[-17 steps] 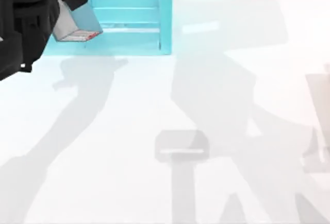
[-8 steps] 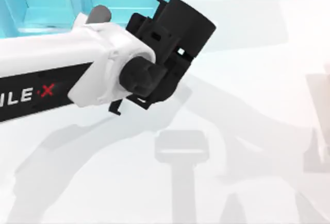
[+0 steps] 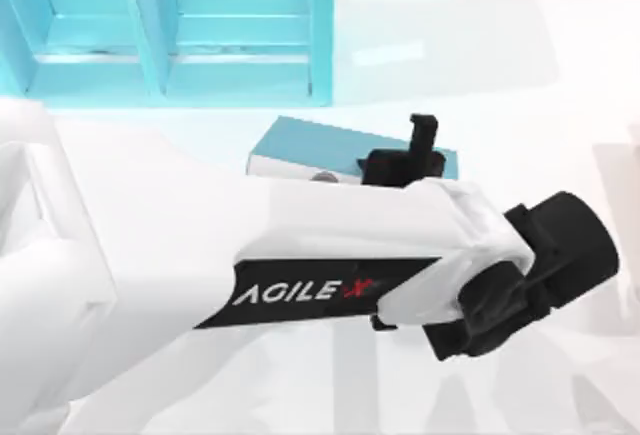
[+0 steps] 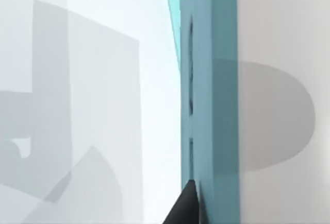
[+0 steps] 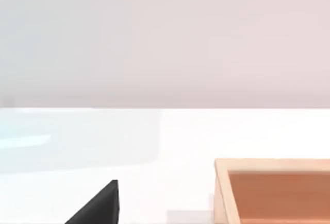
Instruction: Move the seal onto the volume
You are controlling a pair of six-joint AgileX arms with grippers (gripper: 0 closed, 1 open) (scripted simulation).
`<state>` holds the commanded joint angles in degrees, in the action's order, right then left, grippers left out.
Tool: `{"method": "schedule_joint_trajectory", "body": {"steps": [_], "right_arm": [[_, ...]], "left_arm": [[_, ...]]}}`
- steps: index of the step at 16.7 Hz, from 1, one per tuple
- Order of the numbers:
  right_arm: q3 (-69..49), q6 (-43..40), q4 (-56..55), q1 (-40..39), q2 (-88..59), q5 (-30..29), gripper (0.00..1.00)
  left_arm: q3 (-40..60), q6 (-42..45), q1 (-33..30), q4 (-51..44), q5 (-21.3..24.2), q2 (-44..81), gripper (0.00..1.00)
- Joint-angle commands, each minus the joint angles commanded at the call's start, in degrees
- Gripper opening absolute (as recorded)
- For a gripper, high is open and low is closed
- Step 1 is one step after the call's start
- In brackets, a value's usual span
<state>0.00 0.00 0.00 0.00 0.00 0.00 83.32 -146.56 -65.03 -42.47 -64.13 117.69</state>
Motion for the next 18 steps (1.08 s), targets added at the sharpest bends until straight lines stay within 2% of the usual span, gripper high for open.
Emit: {"method": "schedule_joint_trajectory", "body": {"steps": [4,7,18], "right_arm": [[0.0,0.0,0.0,0.0,0.0,0.0,1.0],[0.0,0.0,0.0,0.0,0.0,0.0,1.0],[0.0,0.0,0.0,0.0,0.0,0.0,1.0]], "left_arm": [[4.41,-16.73,-6.39,-5.06,-7.08,6.31,0.0],[6.43,-24.2,-9.27,-7.12,-10.49,9.05,0.0],[7.77,-28.27,-10.52,-9.97,-11.36,10.29,0.0]]}}
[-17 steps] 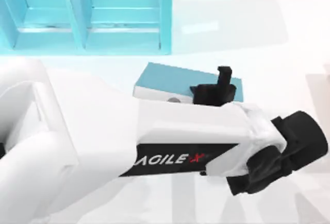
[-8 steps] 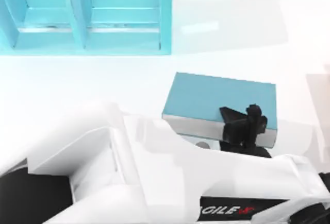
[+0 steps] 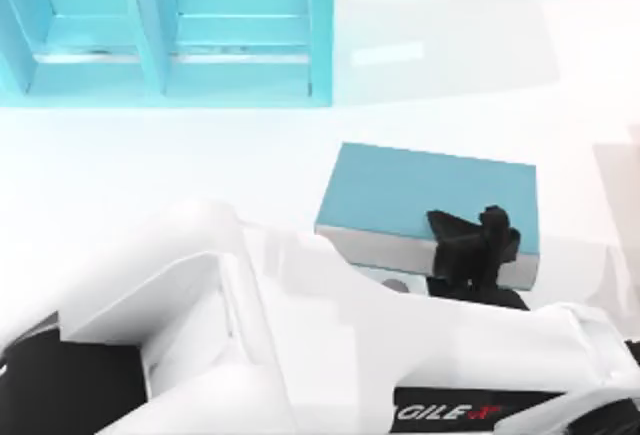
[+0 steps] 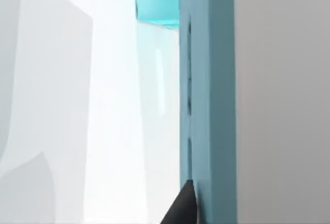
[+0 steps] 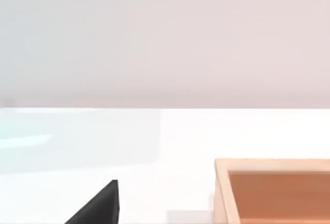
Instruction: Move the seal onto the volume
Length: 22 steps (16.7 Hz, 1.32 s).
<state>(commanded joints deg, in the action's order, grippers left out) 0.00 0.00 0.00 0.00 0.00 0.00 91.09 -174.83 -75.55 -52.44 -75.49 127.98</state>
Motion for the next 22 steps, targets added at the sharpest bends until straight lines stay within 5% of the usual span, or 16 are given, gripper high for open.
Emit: {"method": "schedule_joint_trajectory", "body": {"steps": [16,22], "right_arm": [[0.0,0.0,0.0,0.0,0.0,0.0,1.0],[0.0,0.0,0.0,0.0,0.0,0.0,1.0]], "left_arm": [[-2.34,-0.53,0.0,4.75,0.05,3.02,0.0],[-2.34,-0.53,0.0,4.75,0.05,3.02,0.45]]}}
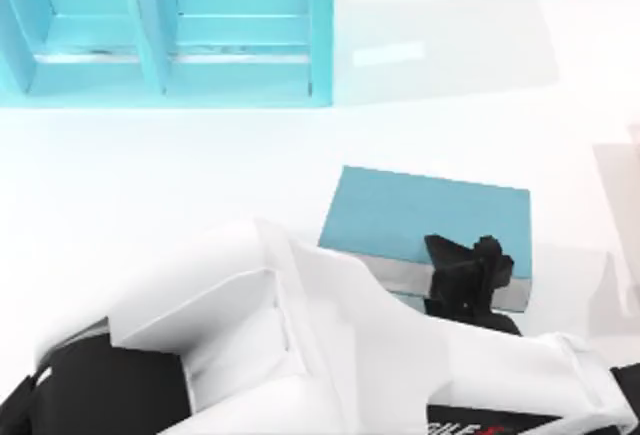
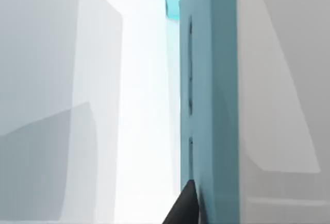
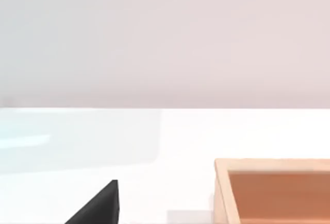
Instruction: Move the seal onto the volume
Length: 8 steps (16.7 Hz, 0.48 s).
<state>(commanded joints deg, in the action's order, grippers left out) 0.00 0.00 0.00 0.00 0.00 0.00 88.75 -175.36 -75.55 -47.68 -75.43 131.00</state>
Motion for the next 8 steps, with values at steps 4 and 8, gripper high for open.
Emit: {"method": "schedule_joint_trajectory", "body": {"steps": [4,8], "right_arm": [[0.0,0.0,0.0,0.0,0.0,0.0,1.0],[0.0,0.0,0.0,0.0,0.0,0.0,1.0]], "left_arm": [[0.0,0.0,0.0,0.0,0.0,0.0,0.75],[0.0,0.0,0.0,0.0,0.0,0.0,1.0]]}}
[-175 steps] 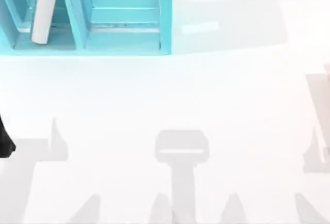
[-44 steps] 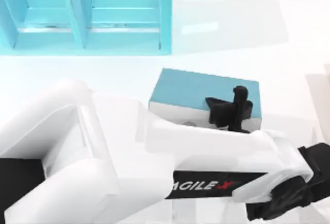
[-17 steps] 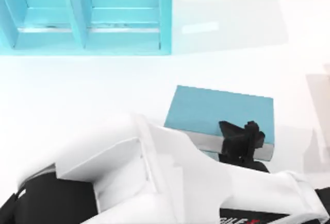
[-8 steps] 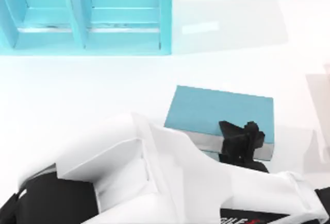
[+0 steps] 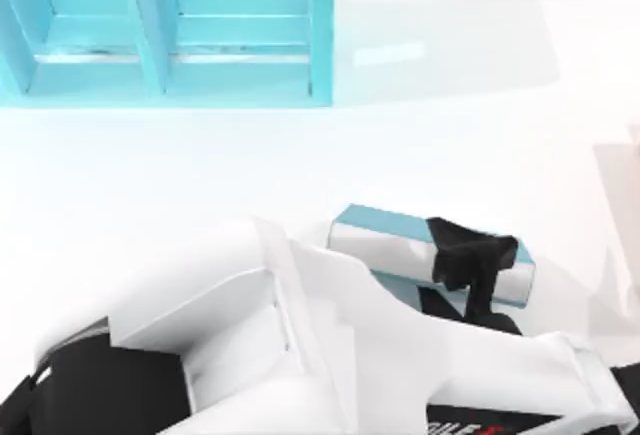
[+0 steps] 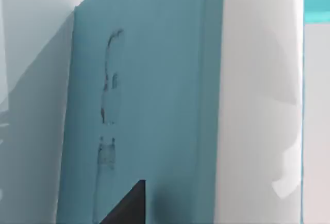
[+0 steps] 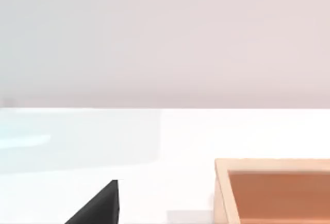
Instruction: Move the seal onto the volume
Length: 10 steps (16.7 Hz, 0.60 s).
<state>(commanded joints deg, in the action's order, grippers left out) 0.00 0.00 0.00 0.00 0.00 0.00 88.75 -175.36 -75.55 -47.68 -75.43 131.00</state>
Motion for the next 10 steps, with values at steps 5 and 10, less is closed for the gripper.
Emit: {"method": "schedule_joint_trajectory", "body": {"steps": [5,10], "right_arm": [[0.0,0.0,0.0,0.0,0.0,0.0,1.0],[0.0,0.0,0.0,0.0,0.0,0.0,1.0]], "left_arm": [[0.0,0.0,0.0,0.0,0.0,0.0,1.0],[0.19,-0.74,-0.56,-0.76,0.11,0.37,1.0]]}}
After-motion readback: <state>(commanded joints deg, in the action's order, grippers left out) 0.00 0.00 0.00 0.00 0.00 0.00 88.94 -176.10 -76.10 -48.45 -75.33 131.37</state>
